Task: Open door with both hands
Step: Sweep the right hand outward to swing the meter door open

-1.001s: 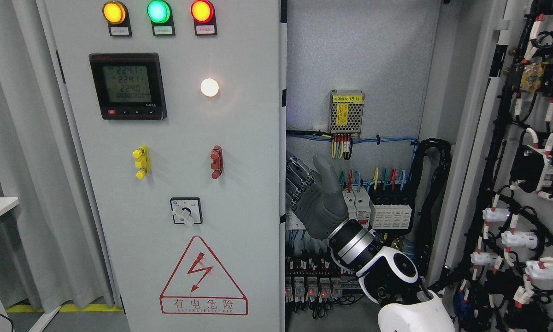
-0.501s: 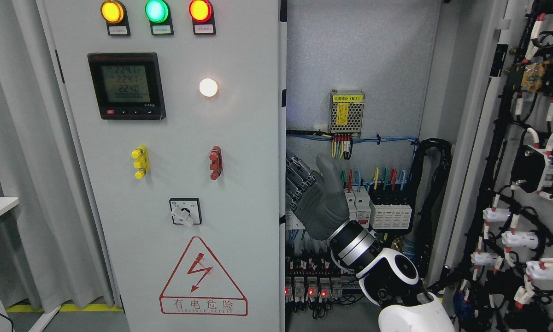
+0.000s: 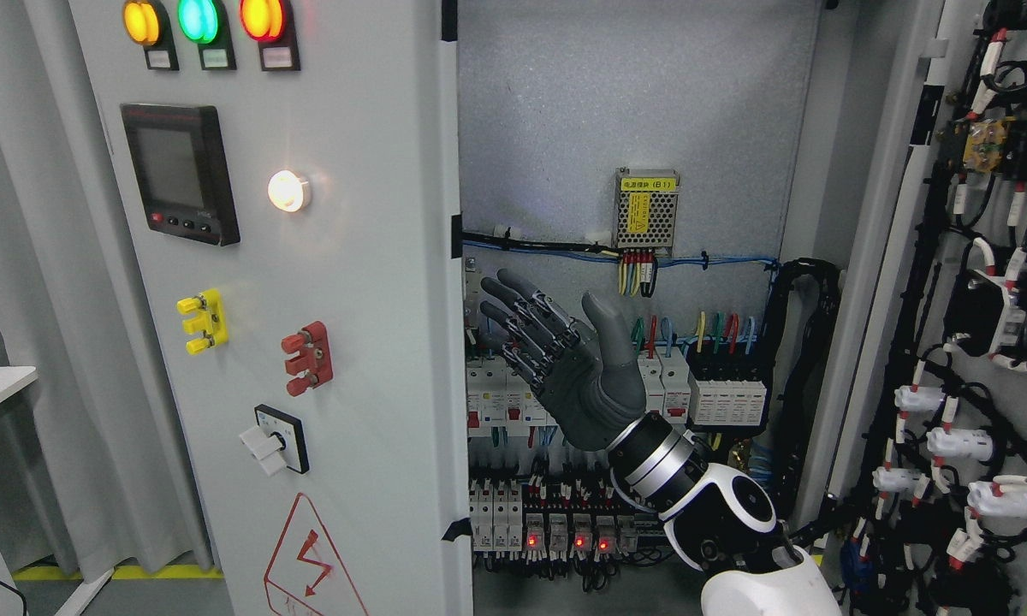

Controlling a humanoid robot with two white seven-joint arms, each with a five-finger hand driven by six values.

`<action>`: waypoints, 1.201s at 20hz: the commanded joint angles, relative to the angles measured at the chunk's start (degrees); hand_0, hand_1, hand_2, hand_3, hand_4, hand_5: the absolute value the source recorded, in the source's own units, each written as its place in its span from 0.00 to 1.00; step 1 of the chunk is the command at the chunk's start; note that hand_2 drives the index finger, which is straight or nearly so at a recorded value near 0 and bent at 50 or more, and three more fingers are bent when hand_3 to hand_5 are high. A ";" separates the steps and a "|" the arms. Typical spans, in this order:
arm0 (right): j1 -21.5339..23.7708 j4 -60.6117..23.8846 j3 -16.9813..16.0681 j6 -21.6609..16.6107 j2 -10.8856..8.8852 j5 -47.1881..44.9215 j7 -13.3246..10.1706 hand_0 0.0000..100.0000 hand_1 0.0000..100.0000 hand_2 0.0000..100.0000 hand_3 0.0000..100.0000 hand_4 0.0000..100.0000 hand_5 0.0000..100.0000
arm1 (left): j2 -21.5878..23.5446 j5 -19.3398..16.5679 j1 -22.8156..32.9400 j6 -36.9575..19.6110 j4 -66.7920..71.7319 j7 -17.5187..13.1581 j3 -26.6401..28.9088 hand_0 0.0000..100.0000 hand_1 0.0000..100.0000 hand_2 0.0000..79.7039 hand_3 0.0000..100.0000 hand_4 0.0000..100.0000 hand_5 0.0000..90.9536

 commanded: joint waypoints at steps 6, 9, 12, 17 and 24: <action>2.52 -6.02 2.95 -0.03 -0.01 0.38 -0.20 0.22 0.00 0.00 0.00 0.00 0.00 | -0.01 0.00 -0.91 0.02 -1.26 0.01 0.00 0.30 0.00 0.03 0.03 0.04 0.00; 2.69 -6.37 4.61 0.06 -0.01 0.38 0.07 0.22 0.00 0.00 0.00 0.00 0.00 | -0.01 0.00 -0.92 0.02 -1.26 0.01 0.00 0.30 0.00 0.03 0.03 0.04 0.00; 2.96 -7.25 7.77 -0.03 -0.01 0.12 0.07 0.22 0.00 0.00 0.00 0.00 0.00 | -0.01 0.09 -0.91 0.02 -1.26 0.01 0.00 0.30 0.00 0.03 0.03 0.04 0.00; 2.78 -8.83 12.08 0.06 -0.01 -0.15 0.07 0.22 0.00 0.00 0.00 0.00 0.00 | -0.01 0.09 -0.92 0.02 -1.34 0.01 0.00 0.30 0.00 0.03 0.03 0.04 0.00; 3.31 -11.38 17.97 -0.03 -0.01 -2.87 0.16 0.22 0.00 0.00 0.00 0.00 0.00 | -0.01 0.00 -1.00 -0.16 -1.26 0.01 0.00 0.30 0.00 0.03 0.03 0.04 0.00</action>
